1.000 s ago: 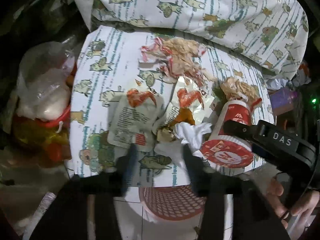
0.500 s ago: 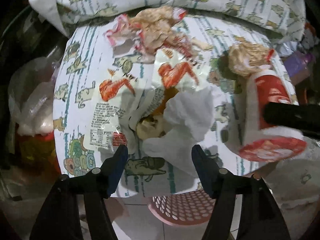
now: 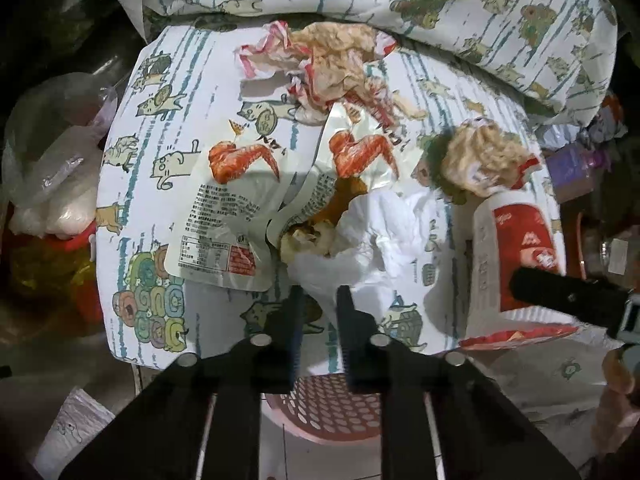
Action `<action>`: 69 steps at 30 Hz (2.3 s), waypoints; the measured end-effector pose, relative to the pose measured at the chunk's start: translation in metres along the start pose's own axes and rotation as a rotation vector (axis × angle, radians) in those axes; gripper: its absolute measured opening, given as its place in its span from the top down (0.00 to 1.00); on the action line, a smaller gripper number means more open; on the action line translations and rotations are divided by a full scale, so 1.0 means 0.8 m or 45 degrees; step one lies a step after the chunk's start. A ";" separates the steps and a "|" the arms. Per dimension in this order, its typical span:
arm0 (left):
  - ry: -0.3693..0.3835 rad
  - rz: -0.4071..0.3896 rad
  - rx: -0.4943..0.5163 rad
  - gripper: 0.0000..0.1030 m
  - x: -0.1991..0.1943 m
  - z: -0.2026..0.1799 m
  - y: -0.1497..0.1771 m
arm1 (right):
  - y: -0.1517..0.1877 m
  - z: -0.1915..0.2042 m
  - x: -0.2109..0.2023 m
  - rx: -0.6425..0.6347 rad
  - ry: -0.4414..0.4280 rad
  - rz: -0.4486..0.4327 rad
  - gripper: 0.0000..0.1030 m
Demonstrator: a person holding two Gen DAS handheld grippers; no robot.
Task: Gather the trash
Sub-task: 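Grasp the white tissue with the left tool while the right tool holds the cup, then carry the held cup and tissue down over the pink basket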
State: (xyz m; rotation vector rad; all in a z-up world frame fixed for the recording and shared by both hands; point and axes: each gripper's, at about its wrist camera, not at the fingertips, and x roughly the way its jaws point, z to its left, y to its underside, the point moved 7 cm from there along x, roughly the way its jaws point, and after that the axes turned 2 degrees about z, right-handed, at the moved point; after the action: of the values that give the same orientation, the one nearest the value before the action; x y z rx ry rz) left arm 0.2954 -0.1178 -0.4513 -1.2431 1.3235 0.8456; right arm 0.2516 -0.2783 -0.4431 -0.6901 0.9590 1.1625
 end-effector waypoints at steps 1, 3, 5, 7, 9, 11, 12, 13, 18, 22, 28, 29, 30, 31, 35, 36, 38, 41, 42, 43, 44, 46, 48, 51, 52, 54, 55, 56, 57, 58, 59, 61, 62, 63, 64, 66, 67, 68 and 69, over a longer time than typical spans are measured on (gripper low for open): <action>0.009 -0.008 -0.002 0.87 -0.004 -0.002 0.001 | 0.002 0.001 0.000 -0.005 -0.005 0.005 0.27; 0.022 -0.029 0.004 0.89 -0.013 -0.003 -0.003 | 0.007 0.004 0.000 -0.022 -0.007 0.009 0.27; 0.025 -0.042 0.006 0.89 -0.018 -0.007 -0.002 | 0.009 0.006 -0.003 -0.042 0.002 -0.001 0.27; 0.040 -0.043 -0.004 0.89 -0.020 -0.007 -0.004 | 0.011 0.008 -0.006 -0.057 0.015 -0.014 0.27; 0.033 -0.020 -0.031 0.80 -0.015 -0.005 -0.005 | 0.012 0.008 -0.009 -0.065 0.019 -0.022 0.27; 0.028 0.004 -0.050 0.55 -0.006 -0.003 -0.005 | 0.012 0.008 -0.011 -0.061 0.010 -0.023 0.27; 0.018 0.008 -0.060 0.35 -0.002 0.001 -0.004 | 0.011 0.008 -0.011 -0.054 0.005 -0.022 0.27; 0.005 0.003 -0.073 0.30 0.001 0.004 -0.004 | 0.010 0.006 -0.012 -0.045 0.000 -0.023 0.27; -0.001 0.031 -0.094 0.29 0.018 0.007 -0.006 | 0.004 -0.002 -0.019 -0.001 -0.015 -0.040 0.27; -0.019 0.023 -0.054 0.29 0.028 -0.006 -0.013 | 0.000 -0.002 -0.026 0.017 -0.022 -0.054 0.27; -0.067 -0.040 -0.018 0.45 0.026 -0.018 -0.021 | 0.001 0.000 -0.042 -0.021 0.016 -0.110 0.27; -0.035 -0.032 -0.028 0.50 0.026 -0.019 -0.021 | 0.003 0.000 -0.042 -0.017 0.007 -0.104 0.27; 0.014 -0.009 -0.039 0.57 0.029 -0.023 -0.020 | 0.004 -0.001 -0.041 -0.013 -0.002 -0.098 0.27; 0.022 0.002 -0.043 0.61 0.031 -0.024 -0.019 | 0.006 -0.001 -0.041 -0.012 -0.007 -0.092 0.27; -0.025 0.028 -0.058 0.79 0.035 -0.018 -0.016 | 0.010 -0.005 -0.041 -0.047 0.068 -0.114 0.27; -0.015 0.034 -0.066 0.84 0.032 -0.018 -0.014 | 0.010 -0.006 -0.041 -0.051 0.073 -0.116 0.27; 0.033 0.015 -0.088 0.85 0.020 -0.018 -0.013 | 0.013 -0.008 -0.040 -0.039 0.026 -0.094 0.27; 0.092 -0.027 -0.088 0.86 -0.010 -0.016 -0.010 | 0.019 -0.012 -0.038 -0.010 -0.009 -0.070 0.27; 0.106 -0.049 -0.083 0.87 -0.021 -0.017 -0.010 | 0.020 -0.013 -0.038 -0.018 0.009 -0.075 0.27; 0.121 -0.075 -0.079 0.87 -0.034 -0.018 -0.010 | 0.021 -0.012 -0.039 -0.032 0.033 -0.085 0.27; 0.132 -0.092 -0.076 0.87 -0.044 -0.017 -0.009 | 0.022 -0.011 -0.039 -0.048 0.053 -0.095 0.27; 0.149 -0.112 -0.065 0.87 -0.059 -0.018 -0.008 | 0.025 -0.005 -0.041 -0.081 0.049 -0.100 0.27; 0.147 -0.134 -0.054 0.88 -0.073 -0.016 -0.005 | 0.031 0.006 -0.041 -0.122 0.004 -0.083 0.27; 0.160 -0.158 -0.051 0.89 -0.099 -0.009 0.006 | 0.042 0.026 -0.051 -0.207 -0.045 -0.096 0.28; 0.160 -0.173 -0.044 0.89 -0.108 -0.009 0.009 | 0.048 0.033 -0.058 -0.246 -0.042 -0.116 0.28; 0.130 -0.225 -0.011 0.89 -0.134 -0.011 0.020 | 0.059 0.046 -0.073 -0.312 -0.021 -0.158 0.28; 0.117 -0.242 0.000 0.89 -0.147 -0.010 0.026 | 0.067 0.054 -0.083 -0.341 -0.017 -0.182 0.28; 0.106 -0.253 0.007 0.89 -0.159 -0.011 0.031 | 0.074 0.061 -0.091 -0.360 -0.023 -0.195 0.28; 0.100 -0.261 0.014 0.89 -0.170 -0.013 0.038 | 0.081 0.066 -0.098 -0.371 -0.033 -0.204 0.28; 0.096 -0.265 0.019 0.89 -0.178 -0.014 0.045 | 0.090 0.072 -0.104 -0.370 -0.047 -0.208 0.28; 0.084 -0.259 0.025 0.89 -0.186 -0.017 0.055 | 0.099 0.075 -0.108 -0.364 -0.063 -0.202 0.28; 0.078 -0.224 0.049 0.89 -0.187 -0.024 0.070 | 0.118 0.080 -0.109 -0.354 -0.084 -0.168 0.28; 0.082 -0.191 0.067 0.89 -0.184 -0.030 0.080 | 0.124 0.082 -0.107 -0.352 -0.076 -0.159 0.28; 0.079 -0.169 0.087 0.89 -0.179 -0.035 0.088 | 0.131 0.082 -0.103 -0.352 -0.063 -0.155 0.28; 0.074 -0.158 0.104 0.89 -0.175 -0.038 0.095 | 0.137 0.082 -0.096 -0.357 -0.043 -0.149 0.28; 0.046 -0.134 0.126 0.89 -0.160 -0.042 0.107 | 0.147 0.078 -0.078 -0.362 -0.011 -0.117 0.28; 0.037 -0.116 0.121 0.89 -0.149 -0.041 0.112 | 0.151 0.072 -0.065 -0.352 0.005 -0.088 0.28; 0.045 -0.093 0.112 0.89 -0.139 -0.039 0.116 | 0.154 0.064 -0.056 -0.343 0.012 -0.069 0.28; 0.059 -0.060 0.098 0.89 -0.124 -0.035 0.121 | 0.157 0.055 -0.046 -0.328 0.015 -0.053 0.28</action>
State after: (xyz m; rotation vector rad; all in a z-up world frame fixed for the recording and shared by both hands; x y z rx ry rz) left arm 0.1827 -0.1055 -0.3664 -1.2349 1.3461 0.7298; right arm 0.1390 -0.2219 -0.3869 -0.9199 0.8076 1.2584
